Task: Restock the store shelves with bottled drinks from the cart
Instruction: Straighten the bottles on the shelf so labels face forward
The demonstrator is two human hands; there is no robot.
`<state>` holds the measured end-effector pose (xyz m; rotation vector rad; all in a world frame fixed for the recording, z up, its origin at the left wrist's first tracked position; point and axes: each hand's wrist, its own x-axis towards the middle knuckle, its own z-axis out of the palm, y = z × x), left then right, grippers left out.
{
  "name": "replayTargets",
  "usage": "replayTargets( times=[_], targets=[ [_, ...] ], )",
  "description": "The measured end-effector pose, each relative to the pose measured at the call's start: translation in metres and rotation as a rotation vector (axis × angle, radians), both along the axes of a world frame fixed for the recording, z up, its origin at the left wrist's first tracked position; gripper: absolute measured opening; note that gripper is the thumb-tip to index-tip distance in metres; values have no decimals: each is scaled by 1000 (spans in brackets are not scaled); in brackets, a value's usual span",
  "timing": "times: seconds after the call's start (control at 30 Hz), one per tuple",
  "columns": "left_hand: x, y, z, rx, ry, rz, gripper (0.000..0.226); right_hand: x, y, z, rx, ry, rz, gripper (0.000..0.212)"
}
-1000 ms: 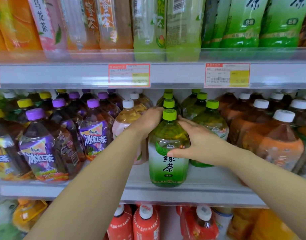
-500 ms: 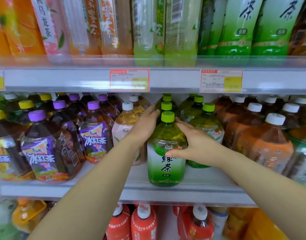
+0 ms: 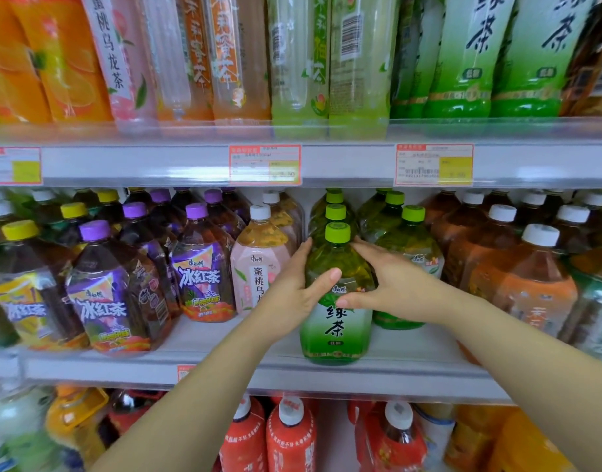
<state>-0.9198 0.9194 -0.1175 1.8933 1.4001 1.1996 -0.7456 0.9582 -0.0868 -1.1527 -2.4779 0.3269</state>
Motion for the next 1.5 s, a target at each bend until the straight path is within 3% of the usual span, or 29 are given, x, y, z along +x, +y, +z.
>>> replayTargets(
  times=[0.3,0.47,0.63,0.67,0.73,0.8,0.93,1.5],
  targets=[
    [2,14,-14,17,-33,1,100,7,9,-7,-32,54,0,100],
    [4,7,-5,43,24,36,89,9,-4,-6,-12,38,-24,103],
    [18,-5,4,289,204,107,80,51,-2,14,353,498,-229,54],
    [22,-7,3,289,285,104,83,58,3,17,328,476,-274,58],
    [26,-5,-2,282,412,121,83,63,16,21,110,258,-303,72],
    [25,-4,-3,286,443,140,78,59,27,20,-48,75,-286,79],
    [23,-2,-7,298,444,137,71,52,35,11,37,-136,-290,74],
    [27,-8,-3,243,442,162,68,61,-28,6,254,-227,-210,76]
  ],
)
